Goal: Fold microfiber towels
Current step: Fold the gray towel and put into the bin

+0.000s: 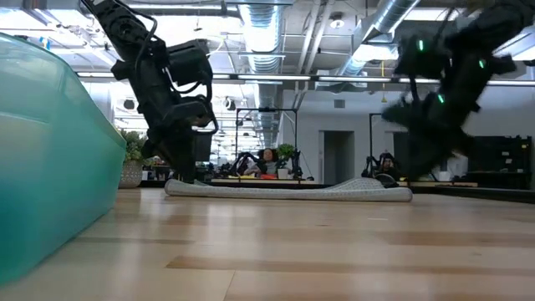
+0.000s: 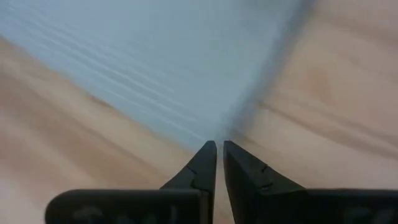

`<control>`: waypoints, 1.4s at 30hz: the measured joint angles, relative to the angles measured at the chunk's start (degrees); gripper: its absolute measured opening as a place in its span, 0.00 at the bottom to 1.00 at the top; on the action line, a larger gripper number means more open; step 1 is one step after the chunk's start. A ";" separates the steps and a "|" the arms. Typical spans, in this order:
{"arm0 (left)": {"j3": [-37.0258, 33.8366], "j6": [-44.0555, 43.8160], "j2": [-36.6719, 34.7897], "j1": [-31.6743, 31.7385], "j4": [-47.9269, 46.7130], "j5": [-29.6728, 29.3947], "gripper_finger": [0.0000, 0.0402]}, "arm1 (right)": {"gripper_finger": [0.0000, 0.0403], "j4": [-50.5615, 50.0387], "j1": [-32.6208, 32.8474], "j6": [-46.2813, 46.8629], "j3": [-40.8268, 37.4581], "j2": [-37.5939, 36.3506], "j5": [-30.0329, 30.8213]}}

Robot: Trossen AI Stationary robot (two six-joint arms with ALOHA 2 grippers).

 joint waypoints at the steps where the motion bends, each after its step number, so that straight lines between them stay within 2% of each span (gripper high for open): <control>1: 0.00 -0.09 0.00 0.00 0.10 0.03 0.02 | 0.13 0.60 0.04 0.00 1.01 -1.15 0.05; 7: 0.00 -0.48 0.00 0.00 0.08 0.04 0.02 | 0.13 7.71 0.04 -0.77 3.08 -4.10 0.21; 17: 0.00 -0.83 0.00 0.00 0.05 -0.42 0.02 | 0.05 5.75 1.75 -0.02 2.88 8.46 -2.91; 23: 0.02 -0.90 -0.02 0.00 0.04 -1.15 0.02 | 0.06 6.55 1.81 0.04 3.19 12.15 -2.83; 26: 0.21 -1.34 -0.02 0.00 -0.05 -1.15 0.02 | 0.07 5.38 1.76 -0.41 3.64 10.96 -4.26; 30: 2.58 -3.30 -1.97 0.04 -0.33 0.19 0.02 | 0.07 4.34 2.01 -2.06 5.52 5.24 -4.25; 33: 5.18 -1.20 -4.36 0.17 -0.21 -1.22 0.02 | 0.05 4.48 0.00 -3.42 5.75 1.13 -0.77; 38: 7.13 5.45 -6.91 1.97 1.47 -12.04 0.02 | 0.03 5.63 -7.45 -6.10 5.91 -0.09 3.10; 42: 6.69 6.47 -4.96 5.81 2.09 -8.68 0.02 | 0.05 9.27 -13.16 -9.84 5.86 3.47 1.03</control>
